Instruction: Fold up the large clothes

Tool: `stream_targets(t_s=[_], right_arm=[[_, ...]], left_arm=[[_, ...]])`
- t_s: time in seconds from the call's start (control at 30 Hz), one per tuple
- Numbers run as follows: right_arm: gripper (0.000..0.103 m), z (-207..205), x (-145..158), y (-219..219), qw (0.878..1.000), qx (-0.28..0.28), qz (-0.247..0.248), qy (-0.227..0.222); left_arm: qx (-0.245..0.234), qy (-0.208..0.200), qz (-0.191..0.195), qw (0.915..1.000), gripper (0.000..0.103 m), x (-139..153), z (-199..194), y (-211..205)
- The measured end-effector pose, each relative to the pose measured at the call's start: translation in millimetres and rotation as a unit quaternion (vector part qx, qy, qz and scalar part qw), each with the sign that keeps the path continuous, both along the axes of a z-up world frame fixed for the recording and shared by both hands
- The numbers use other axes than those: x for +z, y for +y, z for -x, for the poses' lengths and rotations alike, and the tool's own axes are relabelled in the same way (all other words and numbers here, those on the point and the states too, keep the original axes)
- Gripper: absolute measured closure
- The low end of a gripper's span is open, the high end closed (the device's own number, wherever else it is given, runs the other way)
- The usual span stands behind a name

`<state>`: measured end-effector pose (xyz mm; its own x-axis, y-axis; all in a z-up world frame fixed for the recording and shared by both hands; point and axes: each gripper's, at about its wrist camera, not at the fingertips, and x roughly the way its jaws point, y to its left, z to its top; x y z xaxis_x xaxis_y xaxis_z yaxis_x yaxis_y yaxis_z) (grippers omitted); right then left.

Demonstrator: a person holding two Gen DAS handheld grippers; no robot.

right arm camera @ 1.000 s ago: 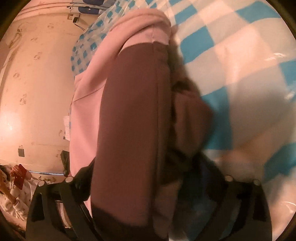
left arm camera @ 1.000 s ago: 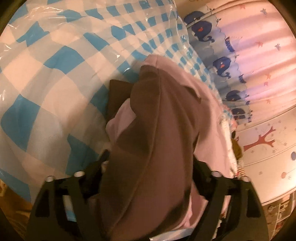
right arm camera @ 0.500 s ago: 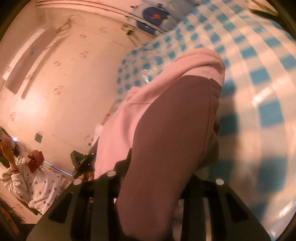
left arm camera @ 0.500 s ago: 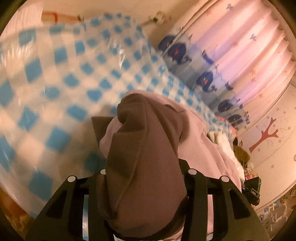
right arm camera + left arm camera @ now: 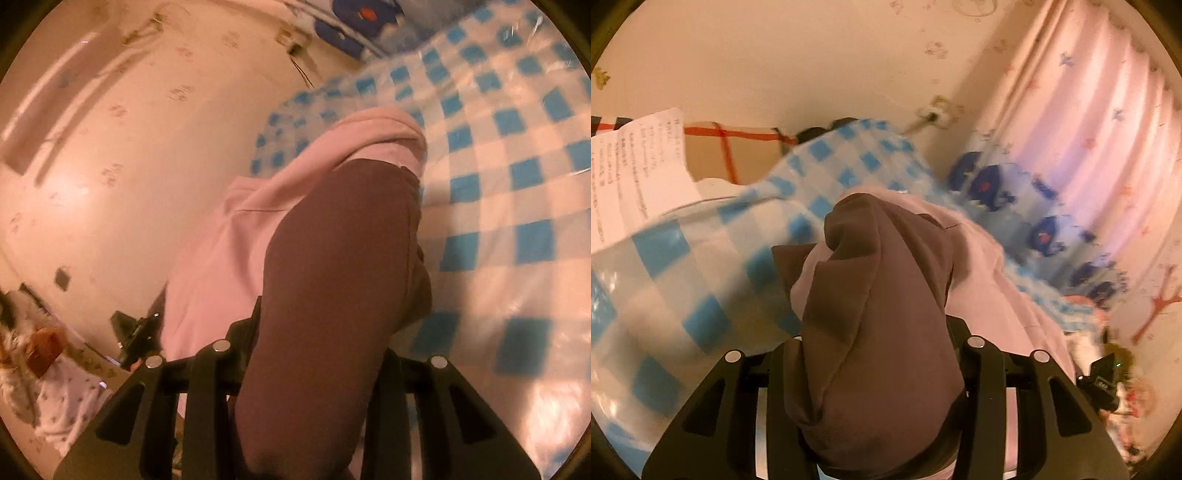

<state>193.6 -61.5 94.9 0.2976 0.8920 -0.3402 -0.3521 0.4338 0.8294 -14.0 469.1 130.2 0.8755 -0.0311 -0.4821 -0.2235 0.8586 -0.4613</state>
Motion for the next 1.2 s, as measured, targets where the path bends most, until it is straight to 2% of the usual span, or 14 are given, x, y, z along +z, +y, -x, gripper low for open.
stream_targets(t_s=[0.07,0.13,0.17,0.2,0.3,0.4,0.47,0.6,0.7,0.8,0.9,1.03,1.13,1.2], right_arm=[[0.058,-20.8,-36.7,27.2,0.998,0.003,0.041,0.040],[0.039,-38.7,-86.7,53.0,0.986,0.003,0.123,0.115],[0.037,-39.2,-97.6,53.3,0.984,0.000,0.124,0.125],[0.037,-38.1,-100.4,47.3,0.987,-0.002,0.104,0.120],[0.037,-30.9,-97.9,20.8,0.990,-0.007,0.083,0.118],[0.036,-21.2,-74.2,-5.2,0.990,-0.047,0.107,0.083],[0.036,-11.7,-41.5,-16.5,0.992,-0.067,0.104,0.027],[0.035,-6.1,1.7,18.4,0.993,-0.031,0.107,-0.031],[0.032,-4.2,-3.5,70.1,0.988,0.013,0.148,-0.048],[0.032,-8.5,-54.7,103.4,0.975,0.038,0.220,-0.016],[0.032,-0.3,-77.6,111.2,0.970,0.042,0.234,-0.044],[0.032,-1.4,-58.1,97.9,0.972,0.060,0.226,-0.029],[0.028,16.2,-30.1,63.7,0.982,0.029,0.181,-0.046],[0.025,25.1,-37.5,54.4,0.974,0.033,0.220,-0.036]], left_arm=[[0.031,0.039,0.003,0.9988,0.051,-34.5,-18.1,20.0],[0.058,0.092,0.023,0.9938,0.040,-75.1,-31.1,39.2],[0.076,0.107,0.030,0.9909,0.036,-91.9,-30.6,46.6],[0.084,0.098,0.039,0.9909,0.029,-101.5,-23.8,51.7],[0.093,0.076,0.054,0.9912,0.025,-105.5,-1.5,56.1],[0.154,0.036,0.012,0.9873,0.025,-81.8,38.5,47.1],[0.176,-0.006,-0.012,0.9844,0.022,-62.0,57.7,33.4],[0.084,-0.014,-0.066,0.9942,0.018,-30.1,27.4,-20.8],[0.018,0.023,-0.096,0.9949,0.018,-35.4,-19.4,-59.1],[0.013,0.105,-0.091,0.9903,0.018,-75.2,-64.2,-63.1],[0.009,0.158,-0.142,0.9772,0.018,-106.3,-90.4,-75.4],[0.011,0.165,-0.125,0.9782,0.018,-100.9,-85.7,-71.3],[0.027,0.134,-0.112,0.9843,0.018,-78.2,-56.6,-69.0],[0.043,0.122,-0.114,0.9850,0.018,-74.6,-37.6,-68.5]])
